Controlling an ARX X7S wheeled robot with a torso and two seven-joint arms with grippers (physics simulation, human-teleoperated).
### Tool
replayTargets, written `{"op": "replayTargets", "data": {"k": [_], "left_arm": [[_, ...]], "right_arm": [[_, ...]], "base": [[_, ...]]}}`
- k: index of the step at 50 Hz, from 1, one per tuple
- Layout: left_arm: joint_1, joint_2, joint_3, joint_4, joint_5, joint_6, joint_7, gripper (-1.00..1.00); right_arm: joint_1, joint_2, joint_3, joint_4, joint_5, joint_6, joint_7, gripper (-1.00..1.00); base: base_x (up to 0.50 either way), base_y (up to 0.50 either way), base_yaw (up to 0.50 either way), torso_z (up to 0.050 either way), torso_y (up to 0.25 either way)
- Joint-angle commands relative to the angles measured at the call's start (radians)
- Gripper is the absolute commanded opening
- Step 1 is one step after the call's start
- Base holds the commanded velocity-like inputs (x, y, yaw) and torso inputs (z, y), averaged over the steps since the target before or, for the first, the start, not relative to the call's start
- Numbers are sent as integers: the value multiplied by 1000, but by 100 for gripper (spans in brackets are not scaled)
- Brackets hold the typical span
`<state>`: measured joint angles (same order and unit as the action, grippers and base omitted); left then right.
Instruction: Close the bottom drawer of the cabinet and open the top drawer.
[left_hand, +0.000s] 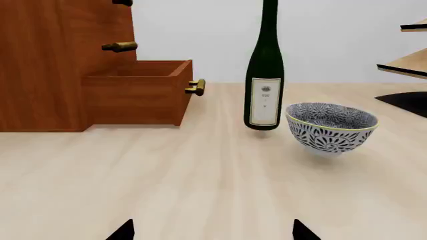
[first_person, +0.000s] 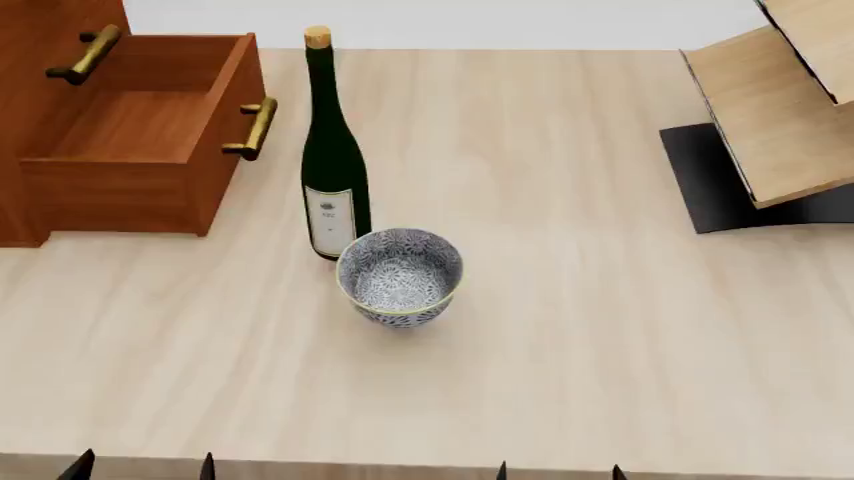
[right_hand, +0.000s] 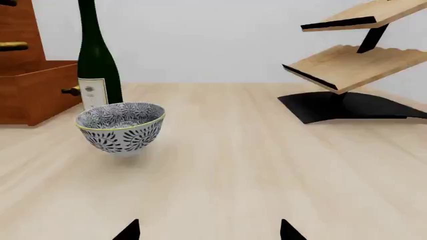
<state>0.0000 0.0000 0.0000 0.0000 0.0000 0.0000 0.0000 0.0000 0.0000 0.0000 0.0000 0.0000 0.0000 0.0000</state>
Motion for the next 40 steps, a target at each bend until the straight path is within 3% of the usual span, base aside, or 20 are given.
{"op": "replayTargets", "data": {"k": [1,15,40], "left_arm": [[0,-10,11,0,-10,0,-11,100],[2,-53,61,1,-29,21,-64,100],[22,-95,114,95,-38,-16,-100,100]], "right_arm": [[0,9,-13,0,9,0,13,100],[5,47,-67,17,47,-9,49,100],[1,85,-110,-22,83,18,87,100]], "base": [[0,0,0,0,0],[0,0,0,0,0],[0,0,0,50,0]]}}
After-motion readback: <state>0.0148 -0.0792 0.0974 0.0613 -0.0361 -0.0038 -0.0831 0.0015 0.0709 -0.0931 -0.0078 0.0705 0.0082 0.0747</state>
